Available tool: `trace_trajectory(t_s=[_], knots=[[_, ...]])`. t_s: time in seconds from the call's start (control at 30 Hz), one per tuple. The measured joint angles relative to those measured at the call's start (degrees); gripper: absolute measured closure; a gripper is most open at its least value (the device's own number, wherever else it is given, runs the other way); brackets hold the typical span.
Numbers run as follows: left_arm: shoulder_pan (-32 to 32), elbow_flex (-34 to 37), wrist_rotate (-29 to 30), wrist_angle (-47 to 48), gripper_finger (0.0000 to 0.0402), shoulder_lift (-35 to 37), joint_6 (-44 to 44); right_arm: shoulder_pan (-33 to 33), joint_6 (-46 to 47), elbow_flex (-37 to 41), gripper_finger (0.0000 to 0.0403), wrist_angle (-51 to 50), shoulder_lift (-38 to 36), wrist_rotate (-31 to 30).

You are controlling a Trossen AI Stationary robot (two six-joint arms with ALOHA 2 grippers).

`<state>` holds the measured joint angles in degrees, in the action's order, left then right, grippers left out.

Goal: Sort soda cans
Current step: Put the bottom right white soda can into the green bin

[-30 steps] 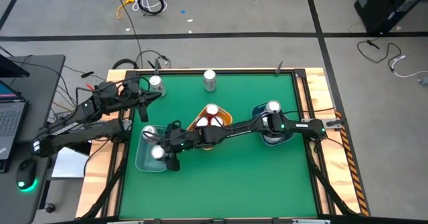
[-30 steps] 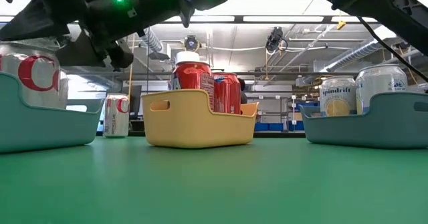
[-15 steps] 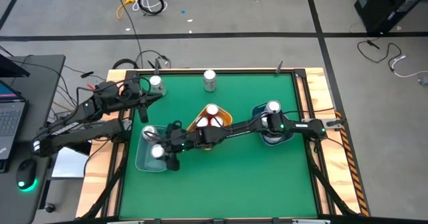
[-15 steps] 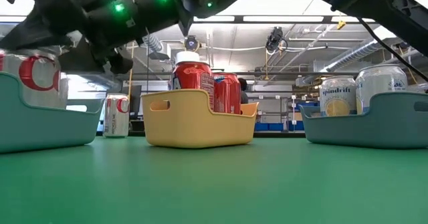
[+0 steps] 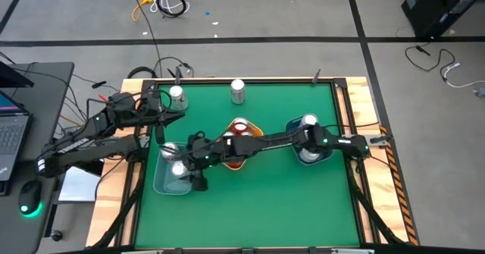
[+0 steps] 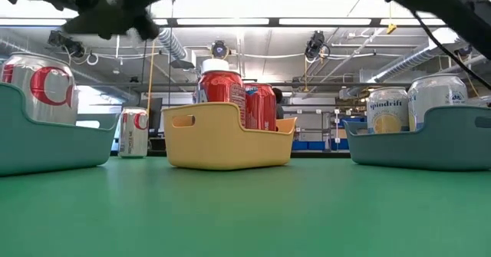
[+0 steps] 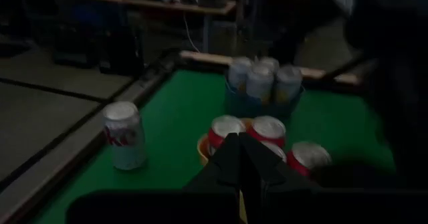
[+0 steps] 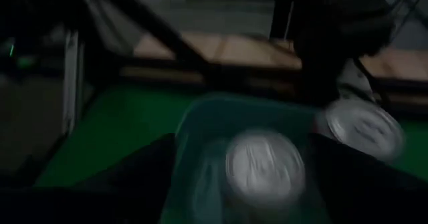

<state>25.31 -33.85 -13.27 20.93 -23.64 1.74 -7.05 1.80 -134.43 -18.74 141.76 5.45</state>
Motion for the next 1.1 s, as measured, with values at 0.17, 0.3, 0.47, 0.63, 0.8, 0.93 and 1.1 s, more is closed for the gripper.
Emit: trace_trajectory(t_s=[0.17,0.3,0.47,0.63,0.8,0.93,1.1], knots=[[-3.4,-2.8,1.5,4.7,0.0401,-0.4,-1.5,0.4,-5.5,-0.1,0.0209,-18.8,-5.8,-0.5],[-6.8,-5.4,3.8,8.6,0.0401,-0.9,-1.7,0.3,-9.9,0.1,0.0364,-31.5,-6.8,-3.7],[-11.7,-7.7,6.7,11.7,0.0401,-3.3,-1.7,0.1,-10.1,1.5,0.0390,-38.0,-7.2,-6.1],[-17.2,-9.4,9.3,13.8,0.0402,-8.2,-1.4,-1.2,-10.8,6.5,0.0400,-35.7,-8.9,-6.1],[-23.1,-12.7,12.3,18.1,0.0401,-14.9,0.2,-2.8,-10.7,17.1,0.0402,-28.9,-17.4,-6.0],[-28.3,-16.5,14.2,20.7,0.0401,-20.0,2.8,-3.2,-8.8,33.7,0.0403,-17.6,-27.8,-6.0],[-34.1,-22.0,15.2,26.3,0.0401,-26.5,8.1,-3.6,-4.5,57.3,0.0403,0.8,-41.1,-7.5]])
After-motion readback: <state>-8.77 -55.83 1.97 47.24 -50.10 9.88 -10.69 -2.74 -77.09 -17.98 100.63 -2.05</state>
